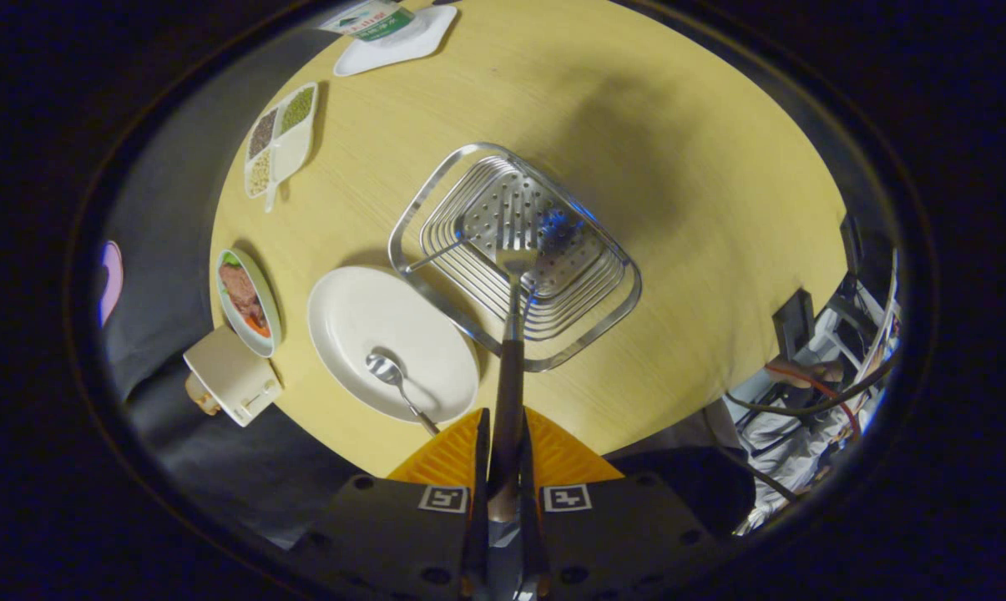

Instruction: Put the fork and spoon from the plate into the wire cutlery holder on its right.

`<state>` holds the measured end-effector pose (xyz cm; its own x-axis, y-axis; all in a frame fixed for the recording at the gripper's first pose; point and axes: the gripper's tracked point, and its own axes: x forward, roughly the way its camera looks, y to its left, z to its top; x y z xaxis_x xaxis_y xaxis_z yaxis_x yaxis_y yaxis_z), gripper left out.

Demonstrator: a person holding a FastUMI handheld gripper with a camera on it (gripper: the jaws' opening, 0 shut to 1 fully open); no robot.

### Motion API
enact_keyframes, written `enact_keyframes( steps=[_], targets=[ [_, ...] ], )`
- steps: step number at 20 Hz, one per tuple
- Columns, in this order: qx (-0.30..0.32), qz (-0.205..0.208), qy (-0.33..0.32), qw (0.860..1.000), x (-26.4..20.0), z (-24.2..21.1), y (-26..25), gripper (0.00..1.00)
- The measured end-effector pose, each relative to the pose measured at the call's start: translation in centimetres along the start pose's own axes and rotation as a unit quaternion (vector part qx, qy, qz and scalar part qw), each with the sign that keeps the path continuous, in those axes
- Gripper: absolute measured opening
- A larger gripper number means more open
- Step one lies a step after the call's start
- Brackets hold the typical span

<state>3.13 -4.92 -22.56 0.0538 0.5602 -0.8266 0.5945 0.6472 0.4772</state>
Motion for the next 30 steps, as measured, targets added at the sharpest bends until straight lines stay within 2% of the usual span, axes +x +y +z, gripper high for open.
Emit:
enact_keyframes(
  steps=[1, 7, 13, 17, 22, 30],
  targets=[
    [0.004, 0.006, -0.004, 1.000, -0.3, 0.0, 0.3, 0.20],
    [0.005, 0.018, -0.032, 0.999, -1.7, -2.3, 1.6, 0.61],
    [-0.006, 0.013, -0.091, 0.996, -5.3, -6.2, 3.2, 1.00],
    [-0.028, 0.004, -0.099, 0.995, -4.5, -9.7, 4.9, 1.00],
    [-0.083, -0.031, -0.083, 0.993, 1.2, -12.4, 5.9, 1.00],
    [-0.164, -0.065, -0.115, 0.977, 10.0, -11.2, 7.2, 0.97]
  ],
)
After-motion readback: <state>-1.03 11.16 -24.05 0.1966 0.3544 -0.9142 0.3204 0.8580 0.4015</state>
